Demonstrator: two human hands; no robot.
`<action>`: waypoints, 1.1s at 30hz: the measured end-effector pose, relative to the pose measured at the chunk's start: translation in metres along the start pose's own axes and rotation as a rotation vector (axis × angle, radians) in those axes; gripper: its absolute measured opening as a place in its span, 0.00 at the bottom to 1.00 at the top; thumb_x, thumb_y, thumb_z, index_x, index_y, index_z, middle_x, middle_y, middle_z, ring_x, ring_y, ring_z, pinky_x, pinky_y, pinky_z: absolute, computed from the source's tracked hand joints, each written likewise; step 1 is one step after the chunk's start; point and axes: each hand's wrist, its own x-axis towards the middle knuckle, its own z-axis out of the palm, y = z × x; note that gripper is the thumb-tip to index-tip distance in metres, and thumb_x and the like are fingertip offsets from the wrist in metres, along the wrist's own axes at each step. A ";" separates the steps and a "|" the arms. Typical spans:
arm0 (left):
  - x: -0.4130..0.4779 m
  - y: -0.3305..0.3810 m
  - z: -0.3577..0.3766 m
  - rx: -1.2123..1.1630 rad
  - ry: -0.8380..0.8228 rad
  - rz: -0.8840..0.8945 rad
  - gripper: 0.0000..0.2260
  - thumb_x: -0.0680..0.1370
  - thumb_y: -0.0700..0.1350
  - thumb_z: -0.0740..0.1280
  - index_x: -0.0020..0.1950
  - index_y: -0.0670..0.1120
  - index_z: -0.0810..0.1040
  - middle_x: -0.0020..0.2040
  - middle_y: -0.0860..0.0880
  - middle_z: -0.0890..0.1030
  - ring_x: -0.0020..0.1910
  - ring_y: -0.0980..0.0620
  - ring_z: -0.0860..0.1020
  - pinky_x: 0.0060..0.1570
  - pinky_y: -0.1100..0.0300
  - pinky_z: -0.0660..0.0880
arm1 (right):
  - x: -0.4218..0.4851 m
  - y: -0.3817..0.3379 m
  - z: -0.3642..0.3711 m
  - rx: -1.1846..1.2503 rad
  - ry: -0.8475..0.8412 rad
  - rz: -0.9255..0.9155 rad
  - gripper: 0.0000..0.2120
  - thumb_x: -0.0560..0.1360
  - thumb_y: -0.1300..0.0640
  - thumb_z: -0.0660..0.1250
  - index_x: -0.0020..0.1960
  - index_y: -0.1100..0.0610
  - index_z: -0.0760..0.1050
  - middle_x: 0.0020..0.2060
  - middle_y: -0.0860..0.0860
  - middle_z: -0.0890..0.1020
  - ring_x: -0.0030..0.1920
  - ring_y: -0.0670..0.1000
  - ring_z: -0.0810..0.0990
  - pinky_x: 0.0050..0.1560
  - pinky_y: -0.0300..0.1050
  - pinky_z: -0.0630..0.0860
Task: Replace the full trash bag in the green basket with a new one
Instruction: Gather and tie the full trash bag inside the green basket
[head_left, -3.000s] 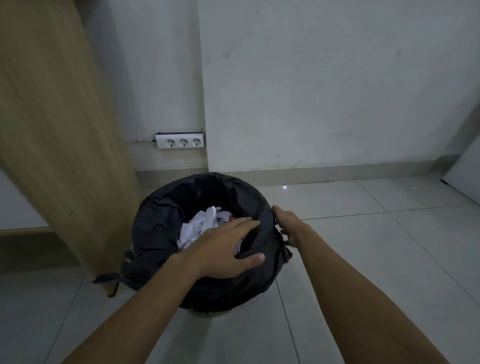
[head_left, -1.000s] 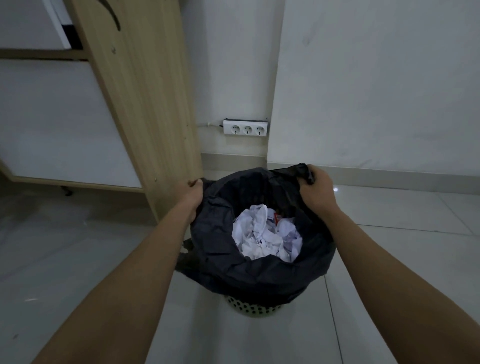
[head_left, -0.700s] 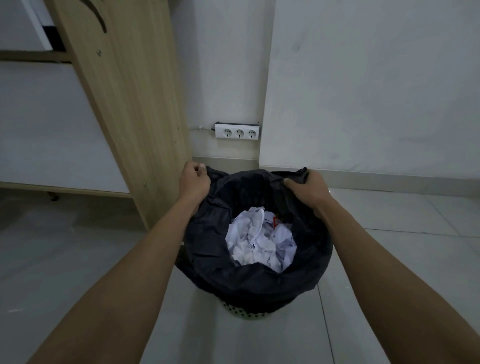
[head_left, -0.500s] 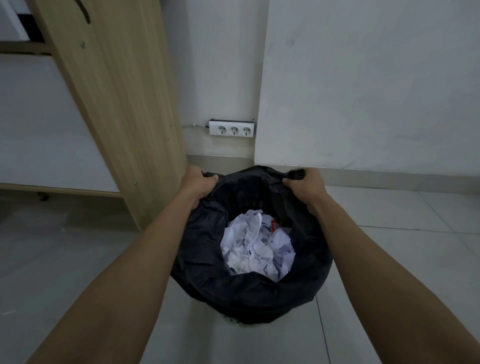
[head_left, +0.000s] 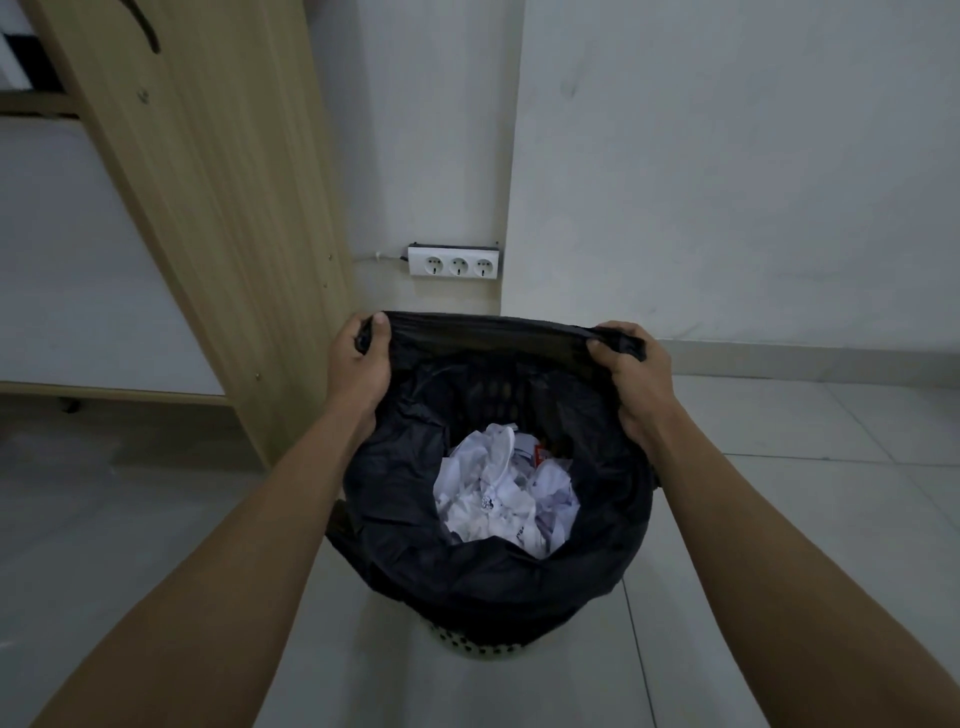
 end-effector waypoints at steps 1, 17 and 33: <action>-0.001 0.001 -0.003 0.005 0.003 0.003 0.11 0.83 0.55 0.59 0.49 0.51 0.77 0.50 0.52 0.79 0.48 0.56 0.76 0.49 0.68 0.73 | -0.003 -0.002 0.000 0.023 -0.006 0.005 0.09 0.73 0.69 0.72 0.47 0.56 0.80 0.44 0.55 0.82 0.45 0.53 0.81 0.51 0.48 0.81; -0.158 0.042 0.033 0.836 -1.025 0.858 0.27 0.78 0.64 0.61 0.73 0.53 0.68 0.79 0.51 0.58 0.78 0.51 0.55 0.75 0.49 0.56 | -0.069 -0.021 -0.089 -0.427 -0.294 0.504 0.48 0.68 0.19 0.38 0.76 0.45 0.64 0.74 0.51 0.69 0.76 0.54 0.63 0.71 0.64 0.56; -0.159 0.016 0.051 0.922 -0.813 1.089 0.13 0.82 0.45 0.54 0.57 0.44 0.76 0.61 0.47 0.77 0.53 0.44 0.77 0.51 0.46 0.73 | -0.095 -0.050 -0.076 -0.209 -0.322 0.662 0.05 0.79 0.64 0.66 0.53 0.66 0.77 0.33 0.57 0.82 0.29 0.48 0.82 0.30 0.38 0.80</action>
